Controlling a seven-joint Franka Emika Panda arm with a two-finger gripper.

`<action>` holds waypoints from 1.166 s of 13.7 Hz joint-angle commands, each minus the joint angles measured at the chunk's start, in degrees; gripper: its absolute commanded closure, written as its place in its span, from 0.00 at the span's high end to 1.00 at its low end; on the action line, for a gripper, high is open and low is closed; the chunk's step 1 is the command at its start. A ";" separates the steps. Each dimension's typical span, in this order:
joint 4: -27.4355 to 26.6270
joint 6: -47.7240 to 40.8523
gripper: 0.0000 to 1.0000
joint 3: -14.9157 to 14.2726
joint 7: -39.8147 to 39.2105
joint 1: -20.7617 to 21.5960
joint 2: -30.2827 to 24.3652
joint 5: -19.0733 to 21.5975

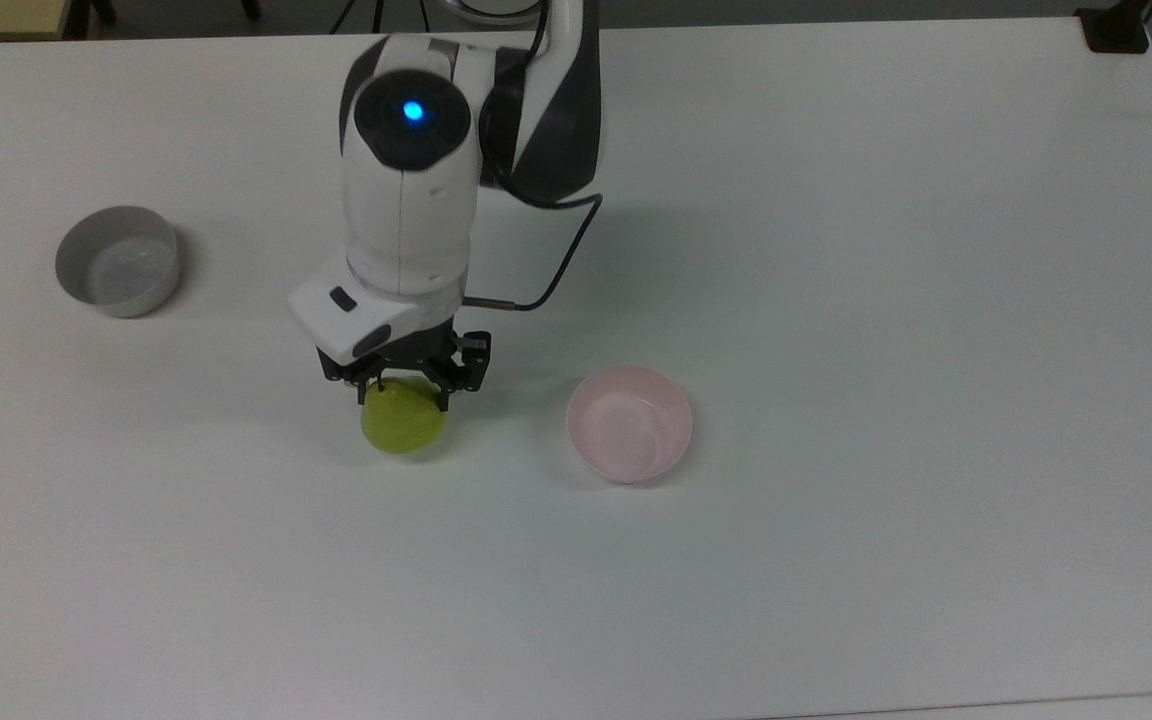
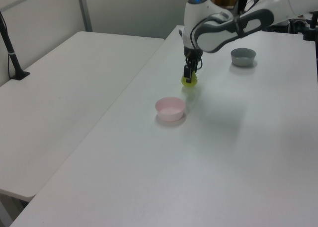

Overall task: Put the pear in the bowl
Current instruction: 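Close the gripper around the green pear, then lift the pear and carry it over the pink bowl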

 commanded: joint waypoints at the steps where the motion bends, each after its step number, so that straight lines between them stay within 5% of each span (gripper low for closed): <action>1: -1.80 -0.35 0.24 -0.62 -0.14 0.48 -7.54 1.31; 4: -1.63 -2.19 0.24 -0.79 0.29 1.26 -9.57 1.31; 8: -1.54 -1.49 0.29 -3.25 4.51 8.46 -8.61 1.92; 16: 0.92 4.48 0.34 -3.08 13.04 17.88 -0.98 2.63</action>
